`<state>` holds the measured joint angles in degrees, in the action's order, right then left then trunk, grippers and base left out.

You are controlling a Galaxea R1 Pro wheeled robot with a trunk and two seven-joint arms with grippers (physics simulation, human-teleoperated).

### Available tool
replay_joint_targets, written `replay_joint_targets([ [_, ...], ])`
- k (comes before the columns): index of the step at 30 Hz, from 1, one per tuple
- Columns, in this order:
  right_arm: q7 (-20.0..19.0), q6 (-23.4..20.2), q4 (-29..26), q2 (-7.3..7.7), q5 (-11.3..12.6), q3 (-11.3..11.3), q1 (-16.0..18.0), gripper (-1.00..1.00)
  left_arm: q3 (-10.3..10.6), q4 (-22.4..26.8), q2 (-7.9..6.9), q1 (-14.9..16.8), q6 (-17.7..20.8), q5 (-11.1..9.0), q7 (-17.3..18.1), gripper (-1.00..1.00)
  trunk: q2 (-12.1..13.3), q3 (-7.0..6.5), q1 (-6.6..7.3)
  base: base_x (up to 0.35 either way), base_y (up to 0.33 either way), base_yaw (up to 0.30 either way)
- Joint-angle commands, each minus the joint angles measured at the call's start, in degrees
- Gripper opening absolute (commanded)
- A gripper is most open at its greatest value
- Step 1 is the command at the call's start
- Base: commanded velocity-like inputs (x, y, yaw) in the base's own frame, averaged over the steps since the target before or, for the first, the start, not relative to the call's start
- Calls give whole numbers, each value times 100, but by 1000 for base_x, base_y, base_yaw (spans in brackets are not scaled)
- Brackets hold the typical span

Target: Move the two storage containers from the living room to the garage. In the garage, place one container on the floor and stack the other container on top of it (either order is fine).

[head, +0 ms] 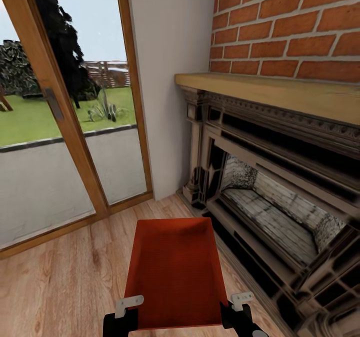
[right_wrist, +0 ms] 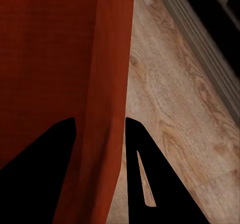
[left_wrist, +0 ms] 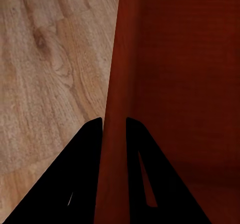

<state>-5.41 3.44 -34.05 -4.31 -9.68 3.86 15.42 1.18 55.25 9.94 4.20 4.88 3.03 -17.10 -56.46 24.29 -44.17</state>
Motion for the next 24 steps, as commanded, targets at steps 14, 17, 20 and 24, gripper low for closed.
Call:
replay_joint_targets([
  [14,-83,17,4,-114,-43,51,2,-100,9,12,6,2,48,75,-66,-100,559,-246,308,0,0,0],
  [17,-83,17,4,-114,-43,51,-1,-100,12,13,6,2,48,75,-66,-100,679,-300,374,0,0,0],
  [20,-83,17,4,-114,-43,48,1,-100,13,12,6,2,48,75,-66,-100,799,-354,440,0,0,0],
  [24,-83,17,4,-114,-43,50,0,-100,12,12,6,2,48,75,-66,-100,960,-425,527,0,0,0],
])
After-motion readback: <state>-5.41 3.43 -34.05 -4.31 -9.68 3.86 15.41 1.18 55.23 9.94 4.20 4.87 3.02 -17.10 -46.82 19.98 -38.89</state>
